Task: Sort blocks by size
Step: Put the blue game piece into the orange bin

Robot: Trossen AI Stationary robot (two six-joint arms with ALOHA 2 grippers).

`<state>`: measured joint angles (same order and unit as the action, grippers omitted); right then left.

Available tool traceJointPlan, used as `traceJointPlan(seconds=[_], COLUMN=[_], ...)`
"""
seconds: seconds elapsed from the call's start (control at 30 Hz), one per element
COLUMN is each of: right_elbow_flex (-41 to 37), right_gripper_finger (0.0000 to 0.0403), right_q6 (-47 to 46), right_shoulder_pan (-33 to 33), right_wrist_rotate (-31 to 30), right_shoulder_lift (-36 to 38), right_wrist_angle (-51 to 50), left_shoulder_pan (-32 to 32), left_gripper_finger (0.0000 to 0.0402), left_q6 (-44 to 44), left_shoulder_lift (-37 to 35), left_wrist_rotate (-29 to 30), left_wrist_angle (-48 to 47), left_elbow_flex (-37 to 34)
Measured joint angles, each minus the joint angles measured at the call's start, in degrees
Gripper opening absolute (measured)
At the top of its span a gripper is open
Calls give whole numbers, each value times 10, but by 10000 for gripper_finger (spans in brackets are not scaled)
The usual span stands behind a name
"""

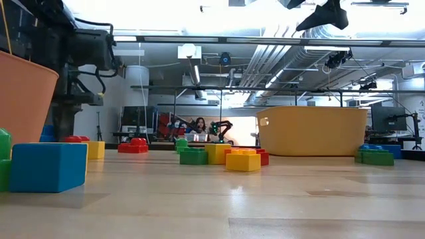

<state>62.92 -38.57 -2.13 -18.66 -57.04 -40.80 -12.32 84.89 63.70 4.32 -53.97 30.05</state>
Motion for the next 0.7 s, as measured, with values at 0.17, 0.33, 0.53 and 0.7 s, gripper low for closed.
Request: traceJointPlan(seconds=[0.17, 0.33, 0.53, 0.7], right_elbow_flex=[0, 0, 0, 0], right_gripper_finger=[275, 275, 275, 275], right_q6=[0, 0, 0, 0], right_shoulder_pan=[0, 0, 0, 0], right_wrist_rotate=[0, 0, 0, 0], right_shoulder_lift=[0, 0, 0, 0], right_wrist_angle=[0, 0, 2, 2], left_shoulder_pan=[-21, -60, -111, -115], left_gripper_finger=[89, 89, 89, 89], left_q6=[-31, -90, -192, -273], left_shoulder_lift=[-5, -23, -30, -30], left_wrist_rotate=[16, 68, 100, 90], left_wrist_angle=[40, 51, 46, 43], left_elbow_flex=[0, 37, 114, 186])
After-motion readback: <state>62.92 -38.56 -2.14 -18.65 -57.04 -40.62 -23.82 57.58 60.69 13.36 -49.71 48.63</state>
